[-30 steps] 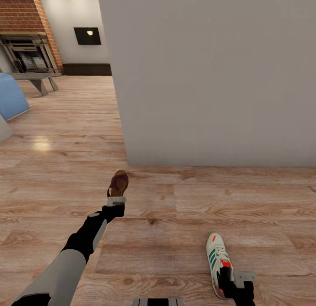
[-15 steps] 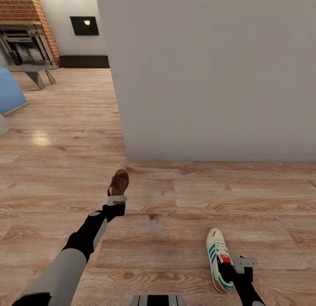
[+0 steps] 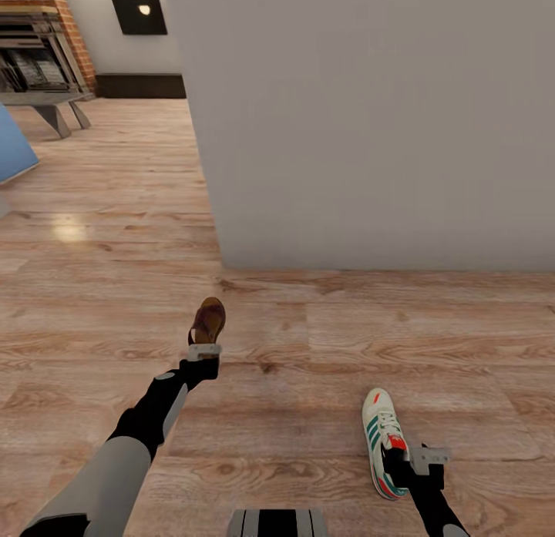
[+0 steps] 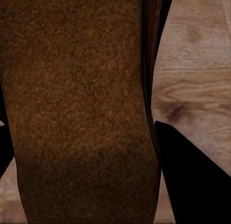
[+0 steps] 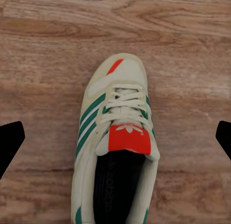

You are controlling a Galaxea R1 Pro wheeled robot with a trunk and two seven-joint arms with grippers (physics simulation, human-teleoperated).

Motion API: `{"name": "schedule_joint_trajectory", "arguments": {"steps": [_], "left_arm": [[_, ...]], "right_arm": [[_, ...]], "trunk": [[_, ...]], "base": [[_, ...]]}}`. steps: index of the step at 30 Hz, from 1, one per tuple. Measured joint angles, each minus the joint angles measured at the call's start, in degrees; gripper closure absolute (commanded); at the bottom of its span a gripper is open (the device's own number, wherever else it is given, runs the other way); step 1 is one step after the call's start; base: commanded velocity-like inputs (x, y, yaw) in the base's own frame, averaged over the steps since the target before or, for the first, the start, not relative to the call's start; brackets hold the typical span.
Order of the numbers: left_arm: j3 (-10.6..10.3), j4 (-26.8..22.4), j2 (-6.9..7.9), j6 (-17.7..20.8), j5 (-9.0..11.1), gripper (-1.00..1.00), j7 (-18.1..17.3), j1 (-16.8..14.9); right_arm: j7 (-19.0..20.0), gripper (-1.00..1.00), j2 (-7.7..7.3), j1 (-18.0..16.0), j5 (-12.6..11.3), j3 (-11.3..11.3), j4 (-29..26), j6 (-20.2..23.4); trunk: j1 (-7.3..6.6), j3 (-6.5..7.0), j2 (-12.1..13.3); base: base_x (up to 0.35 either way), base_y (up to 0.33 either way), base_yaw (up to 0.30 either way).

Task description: Pick up the two gym shoes and the two sandals from the corridor floor and place them onto the hallstand (shoe rack) in the corridor, making sure they are on the rack and not on the floor. Arrange them so the two gym shoes are next to each other and the two sandals are next to each other.

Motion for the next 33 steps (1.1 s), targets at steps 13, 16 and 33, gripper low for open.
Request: {"name": "schedule_joint_trajectory", "arguments": {"steps": [13,16,33], "left_arm": [[0.0,0.0,0.1,0.1,0.0,1.0,0.0,-0.1],[0.0,0.0,0.13,0.1,0.0,1.0,0.0,-0.1],[0.1,-5.1,-0.28,1.5,0.3,1.0,0.2,-2.2]], "right_arm": [[0.0,-1.0,0.0,0.0,0.0,0.0,-0.5,-0.1],[0.0,-1.0,0.0,0.0,0.0,0.0,-0.5,-0.1],[0.0,-1.0,0.0,0.0,0.0,0.0,-0.5,-0.1]], "trunk": [[0.34,-3.37,-0.2],[0.41,-4.29,-0.2],[0.85,-9.6,-0.4]], "base": [[0.0,0.0,0.0],[0.0,0.0,0.0],[0.0,0.0,0.0]]}}
